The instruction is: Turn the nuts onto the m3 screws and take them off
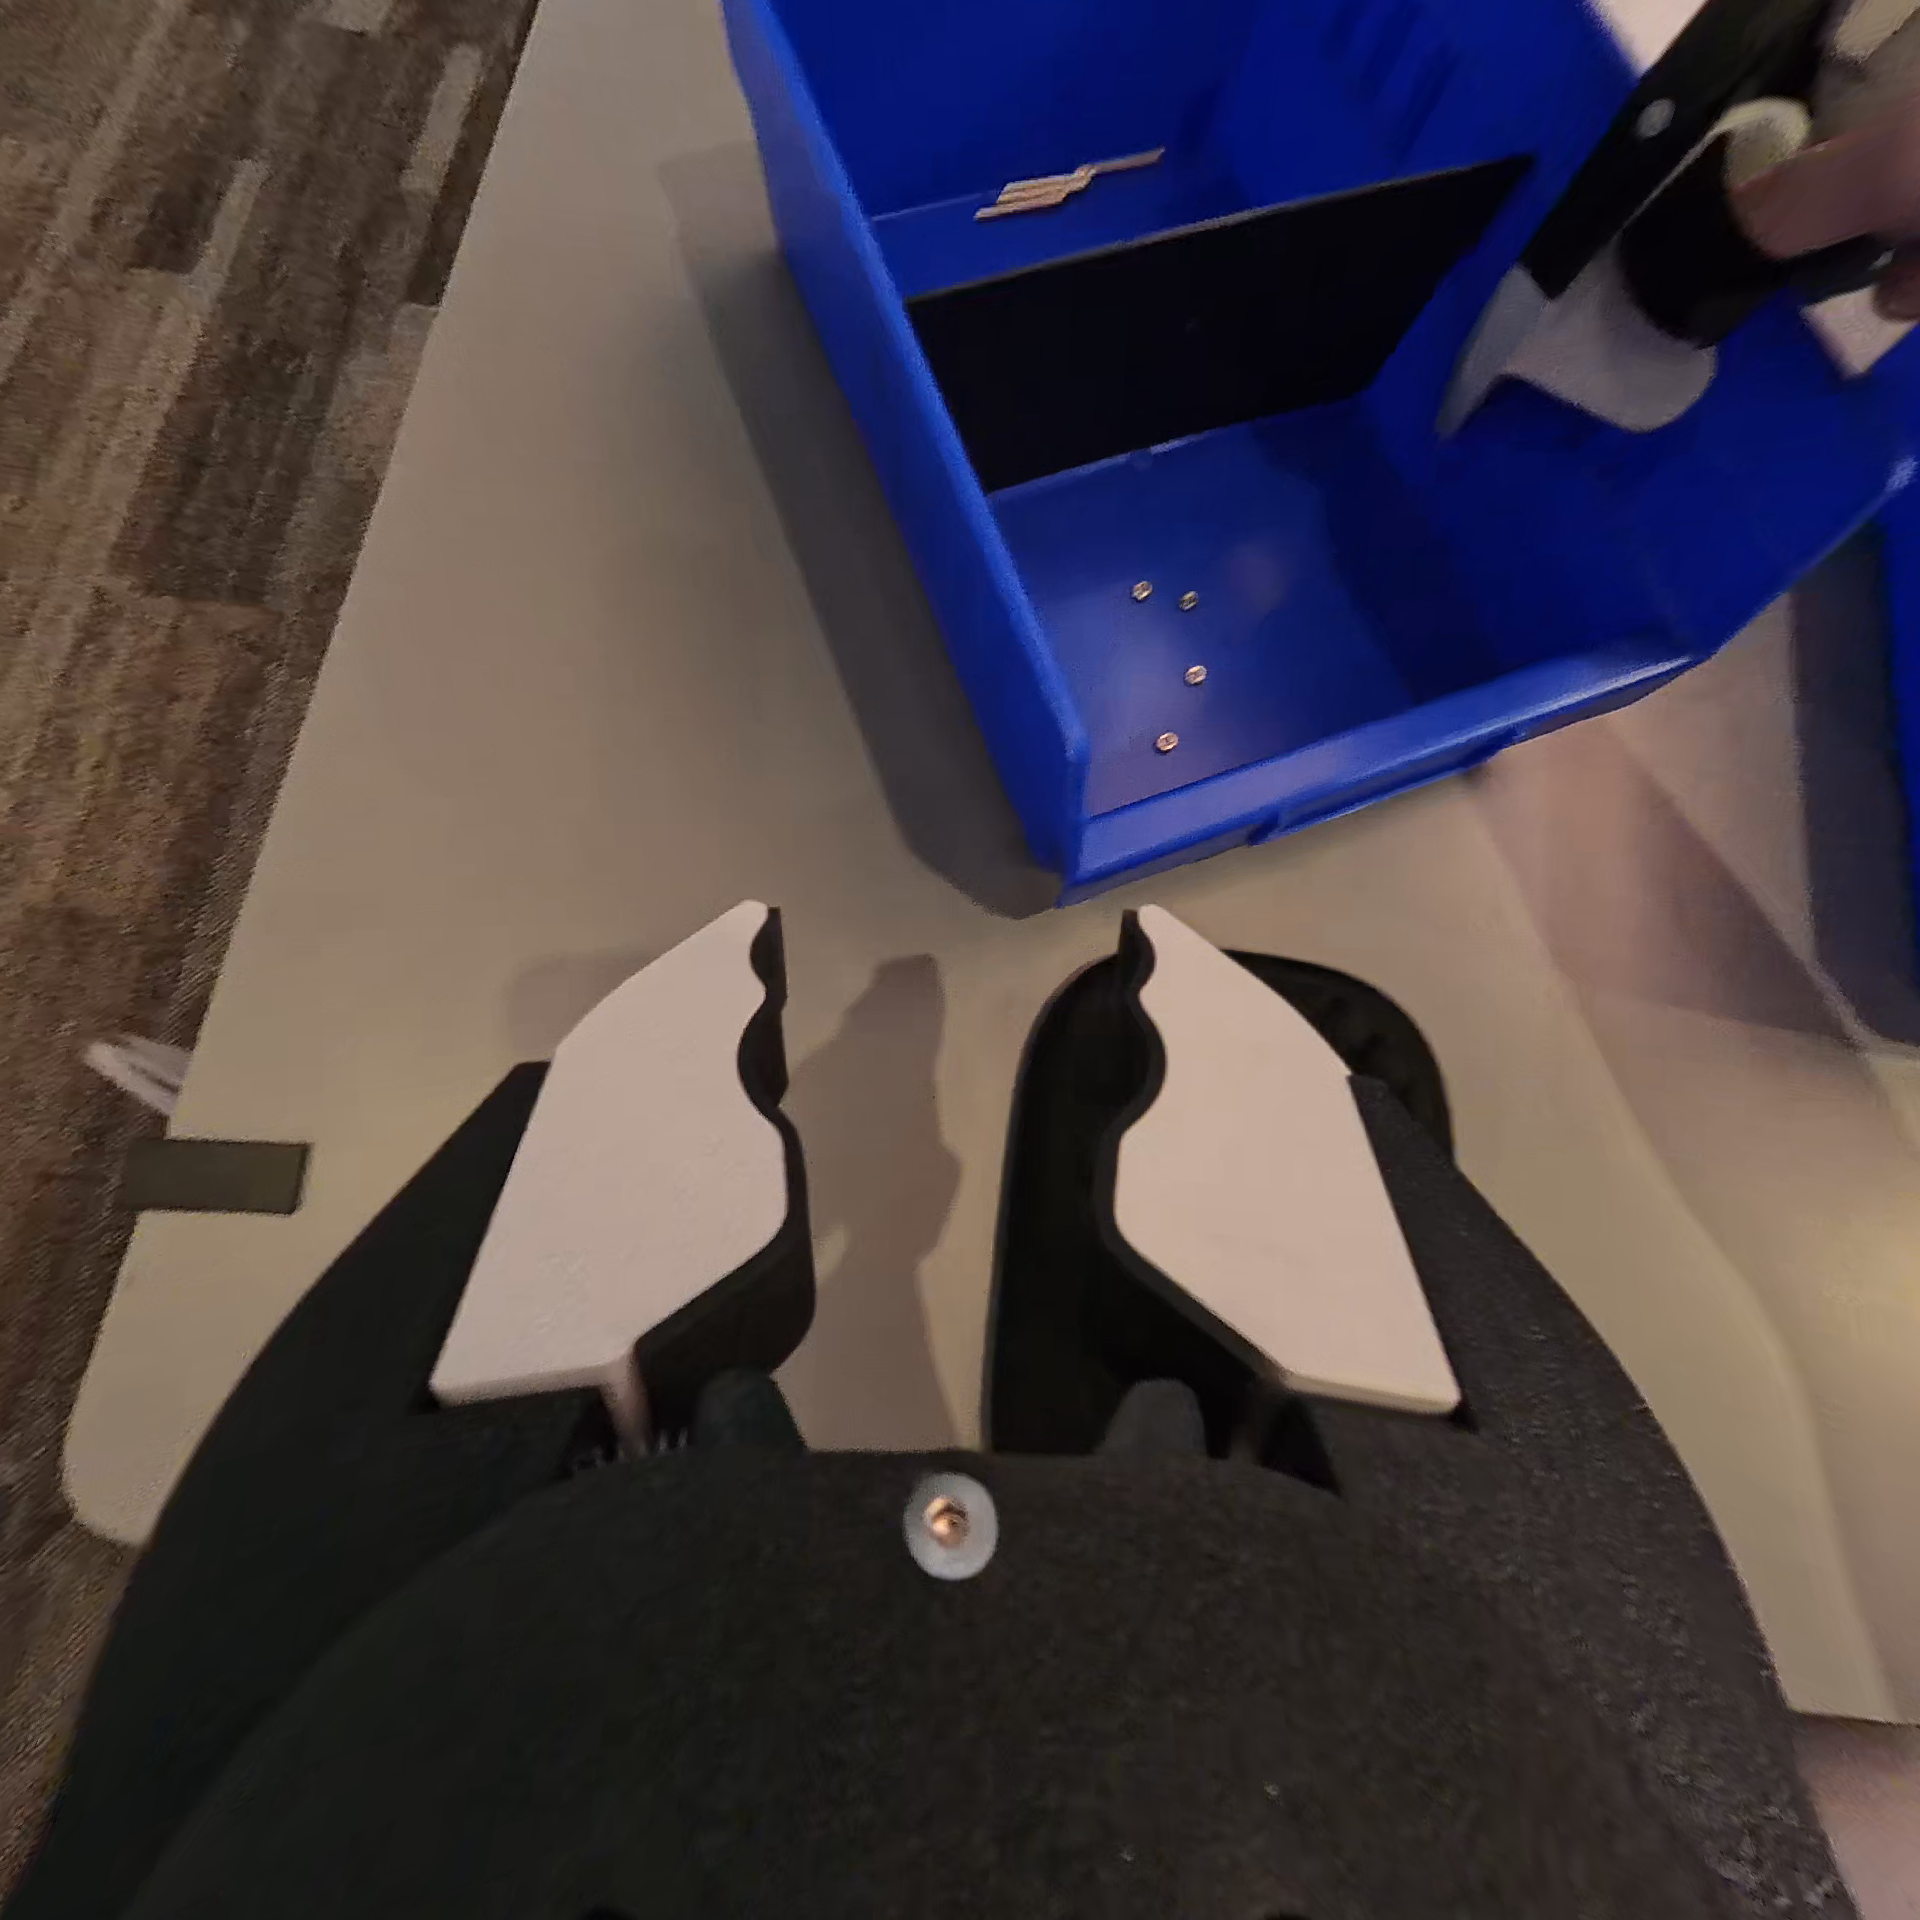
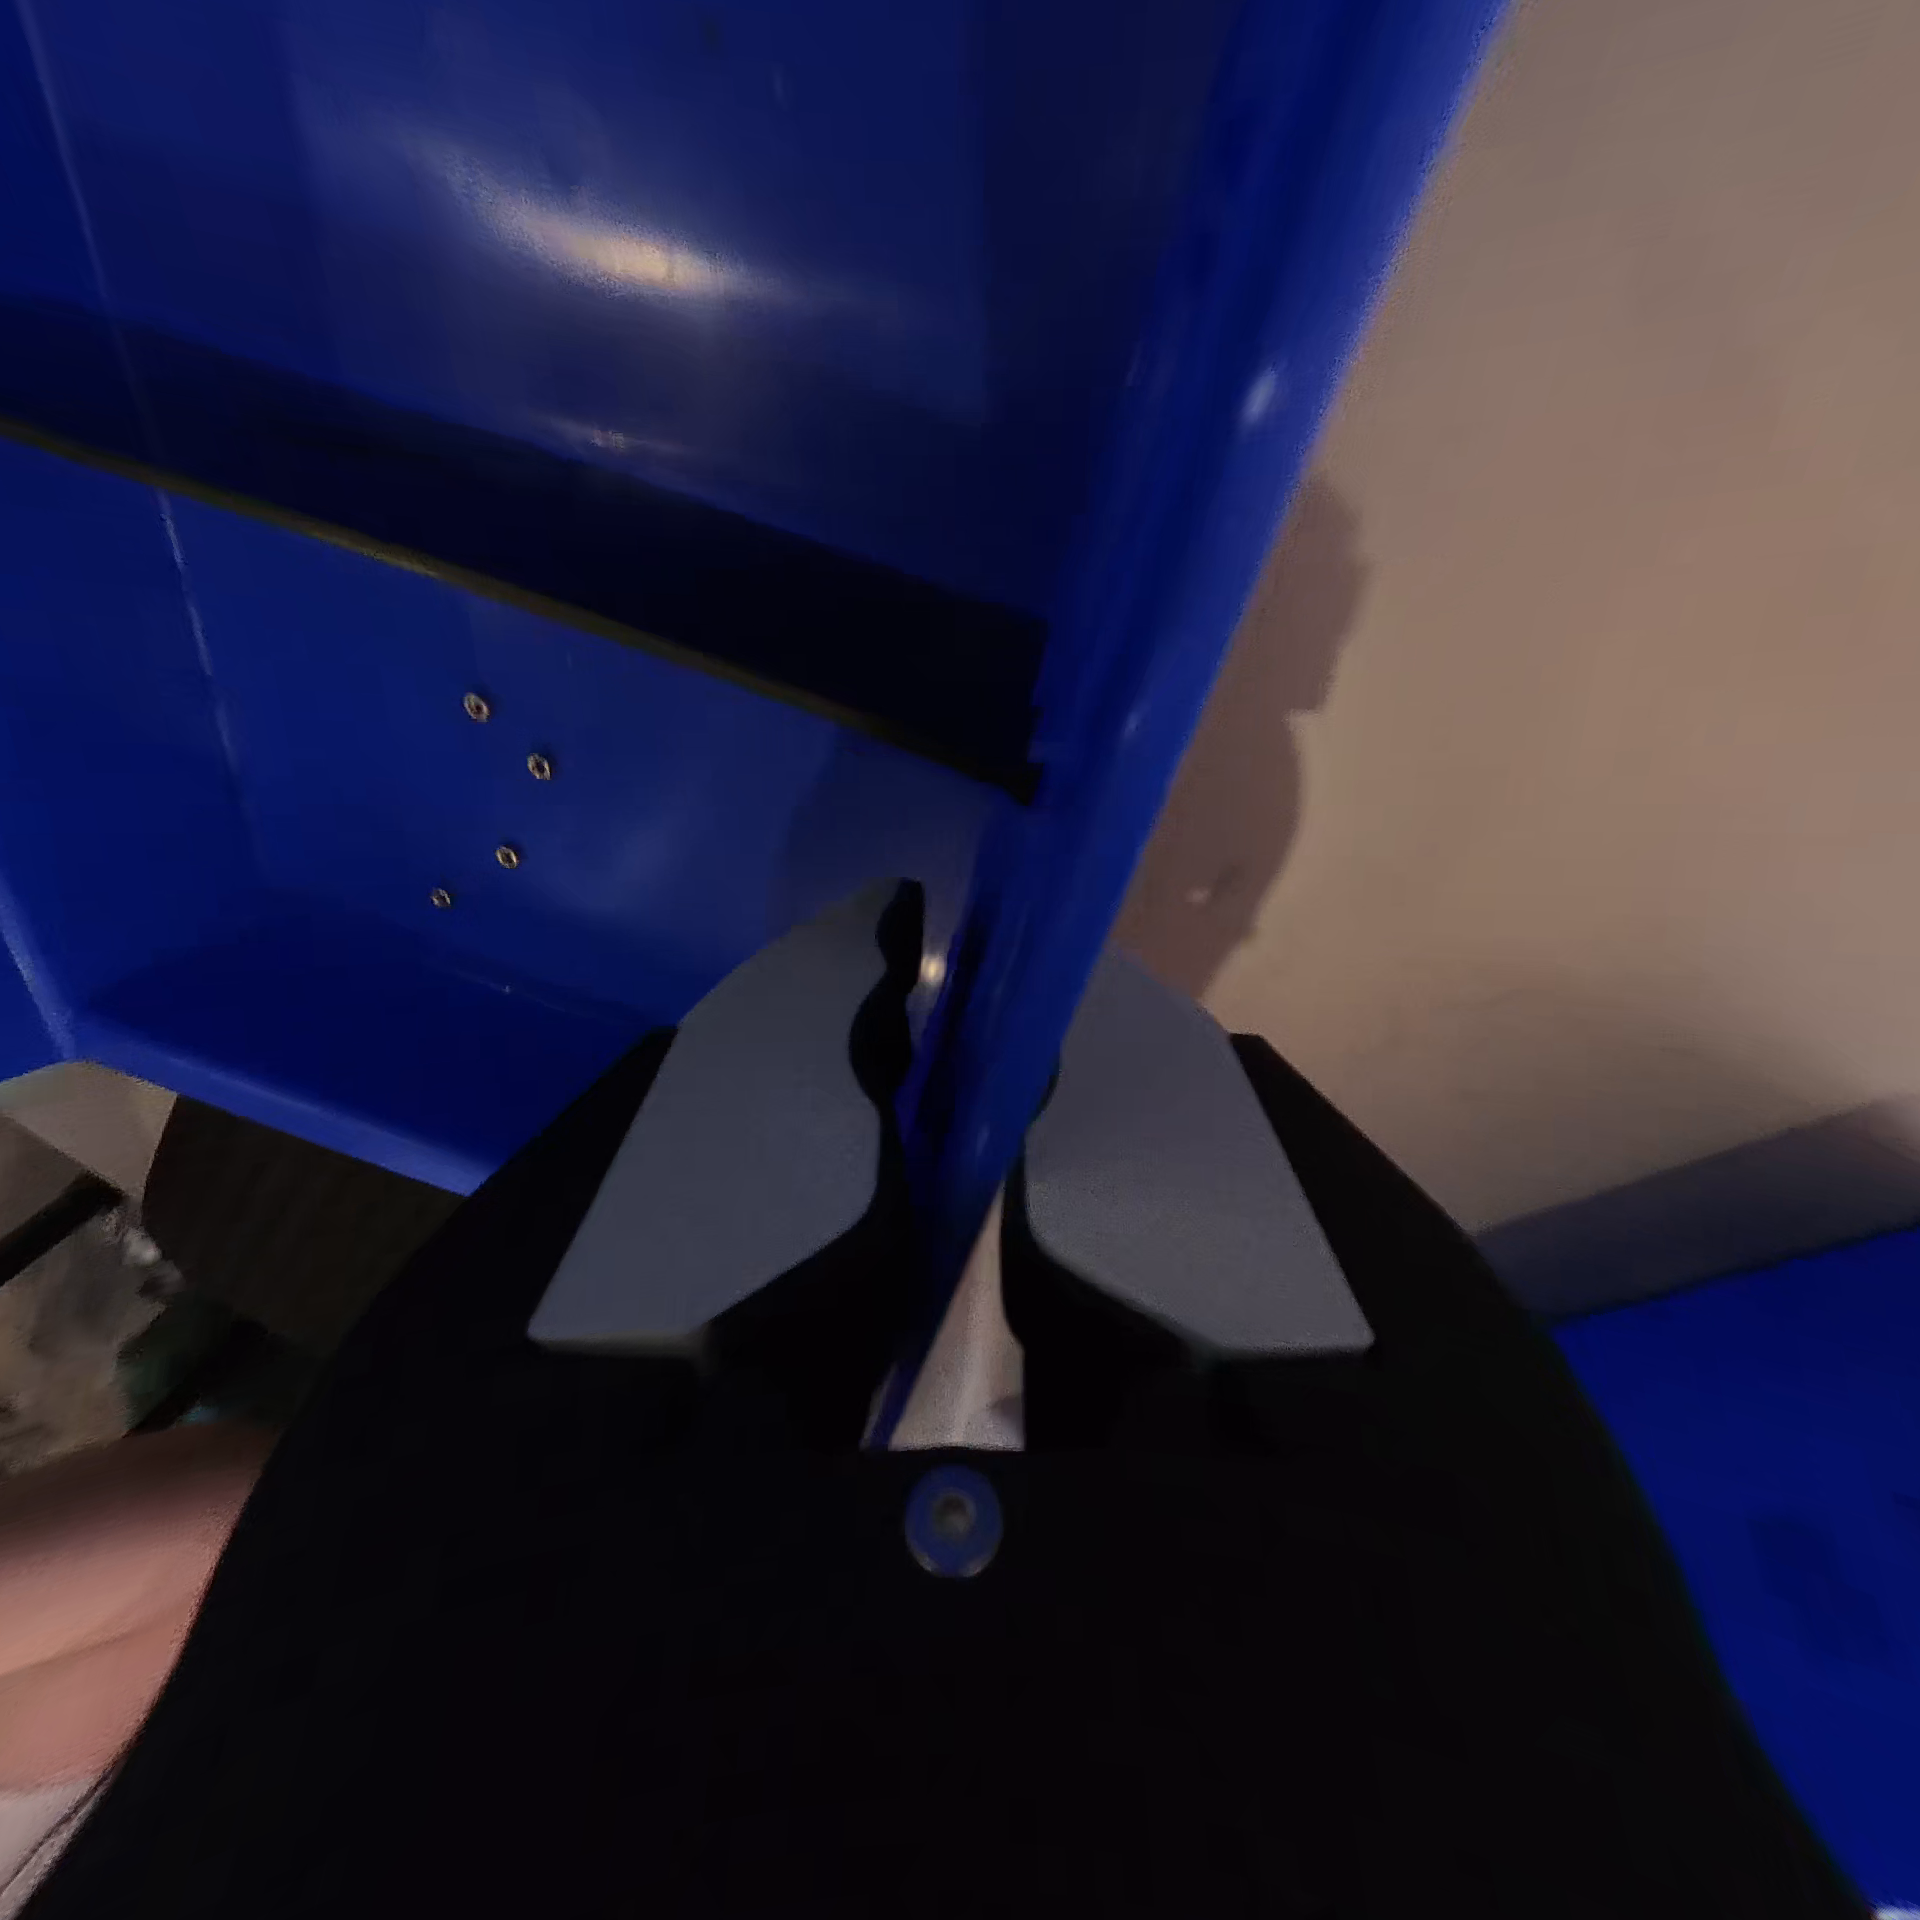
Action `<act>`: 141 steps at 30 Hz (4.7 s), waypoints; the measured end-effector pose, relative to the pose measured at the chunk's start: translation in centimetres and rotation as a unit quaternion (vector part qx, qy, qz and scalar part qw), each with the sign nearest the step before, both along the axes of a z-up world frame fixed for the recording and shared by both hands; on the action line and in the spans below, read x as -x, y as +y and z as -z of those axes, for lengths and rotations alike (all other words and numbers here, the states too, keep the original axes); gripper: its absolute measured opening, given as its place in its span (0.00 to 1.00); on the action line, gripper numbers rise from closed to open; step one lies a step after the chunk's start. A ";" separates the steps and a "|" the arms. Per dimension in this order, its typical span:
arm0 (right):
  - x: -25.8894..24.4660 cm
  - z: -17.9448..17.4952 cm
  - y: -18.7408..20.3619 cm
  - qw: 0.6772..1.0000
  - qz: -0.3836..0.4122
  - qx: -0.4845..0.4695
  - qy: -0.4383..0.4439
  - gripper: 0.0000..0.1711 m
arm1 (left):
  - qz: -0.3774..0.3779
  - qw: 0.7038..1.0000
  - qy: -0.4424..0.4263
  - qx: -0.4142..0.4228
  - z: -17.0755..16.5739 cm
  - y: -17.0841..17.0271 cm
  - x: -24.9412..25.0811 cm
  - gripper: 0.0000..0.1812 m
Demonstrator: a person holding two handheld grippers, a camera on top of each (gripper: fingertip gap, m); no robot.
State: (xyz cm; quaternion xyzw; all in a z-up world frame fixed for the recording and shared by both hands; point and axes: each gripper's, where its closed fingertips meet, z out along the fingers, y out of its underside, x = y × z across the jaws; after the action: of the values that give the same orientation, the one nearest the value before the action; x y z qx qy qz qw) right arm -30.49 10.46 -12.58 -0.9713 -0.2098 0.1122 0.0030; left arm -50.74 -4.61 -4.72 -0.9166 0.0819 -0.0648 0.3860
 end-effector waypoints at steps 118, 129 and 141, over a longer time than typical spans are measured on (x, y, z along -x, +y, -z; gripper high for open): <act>-57.7 -0.1 -21.2 0.922 0.386 -0.032 0.000 0.04 | 0.074 0.992 0.025 -0.095 -4.9 5.9 -6.0 0.26; -59.6 -0.1 -24.4 0.919 0.392 -0.044 0.011 0.04 | 0.064 0.994 0.021 -0.084 -4.5 6.2 -5.9 0.26; -59.6 -0.1 -23.7 0.925 0.380 -0.016 -0.019 0.04 | 0.040 0.996 0.010 -0.077 -4.1 6.1 -4.1 0.26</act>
State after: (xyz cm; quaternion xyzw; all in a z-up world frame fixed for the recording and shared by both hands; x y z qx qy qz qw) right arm 29.14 -13.20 -12.51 -0.9799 0.1729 0.0811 0.0571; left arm -46.68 1.54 -0.61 -0.8805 0.1268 -0.0647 0.4521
